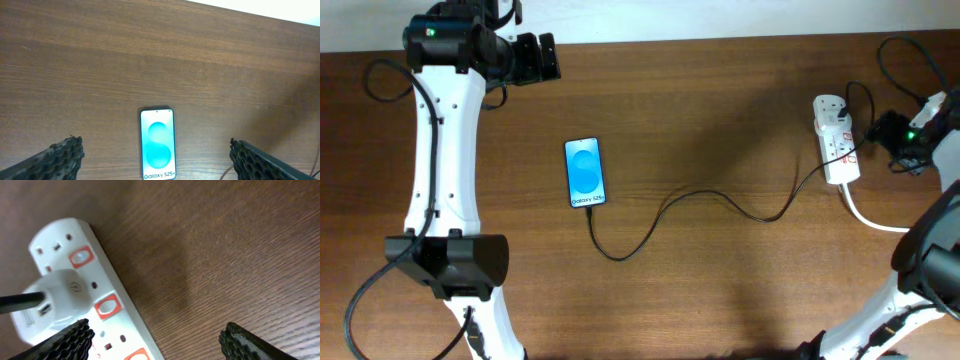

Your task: Plug charger to phone and switch on socket

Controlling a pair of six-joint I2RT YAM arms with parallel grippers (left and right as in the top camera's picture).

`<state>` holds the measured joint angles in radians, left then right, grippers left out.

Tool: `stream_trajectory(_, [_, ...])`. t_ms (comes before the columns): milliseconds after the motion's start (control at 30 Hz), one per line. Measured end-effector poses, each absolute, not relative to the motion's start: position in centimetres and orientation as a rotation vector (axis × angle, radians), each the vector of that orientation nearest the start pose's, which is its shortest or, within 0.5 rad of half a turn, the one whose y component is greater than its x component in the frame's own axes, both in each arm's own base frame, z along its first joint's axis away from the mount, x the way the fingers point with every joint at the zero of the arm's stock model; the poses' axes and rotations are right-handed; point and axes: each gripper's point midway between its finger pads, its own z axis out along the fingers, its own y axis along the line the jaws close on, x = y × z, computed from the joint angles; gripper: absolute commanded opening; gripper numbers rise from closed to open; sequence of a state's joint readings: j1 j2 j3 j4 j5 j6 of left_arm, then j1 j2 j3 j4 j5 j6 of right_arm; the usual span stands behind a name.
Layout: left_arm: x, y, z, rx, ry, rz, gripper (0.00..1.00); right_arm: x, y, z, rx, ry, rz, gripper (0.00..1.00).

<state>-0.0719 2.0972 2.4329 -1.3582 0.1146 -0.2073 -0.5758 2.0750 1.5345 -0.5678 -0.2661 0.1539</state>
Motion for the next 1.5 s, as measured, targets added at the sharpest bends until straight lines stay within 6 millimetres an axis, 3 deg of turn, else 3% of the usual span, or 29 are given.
stream_trajectory(167, [48.9, -5.5, 27.0, -0.134, 2.600, -0.250, 1.00, 44.8, -23.2, 4.1, 0.829, 2.493, 0.200, 0.86])
stream_trajectory(333, [48.9, -5.5, 27.0, -0.134, 2.600, -0.250, 0.99, 45.5, -21.5, 2.5, 0.779, 2.539, 0.217, 0.86])
stream_trajectory(933, [48.9, -5.5, 27.0, -0.134, 2.600, -0.250, 0.99, 45.9, -22.4, 2.6, 0.770, 2.519, 0.152, 0.86])
stream_trajectory(1033, [48.9, -5.5, 27.0, -0.134, 2.600, -0.250, 0.99, 46.3, -22.3, 1.6, 0.771, 2.527, 0.148, 0.86])
stream_trajectory(1500, [48.9, -5.5, 27.0, -0.134, 2.600, -0.250, 0.99, 46.0, -21.8, 1.8, 0.785, 2.557, 0.152, 0.86])
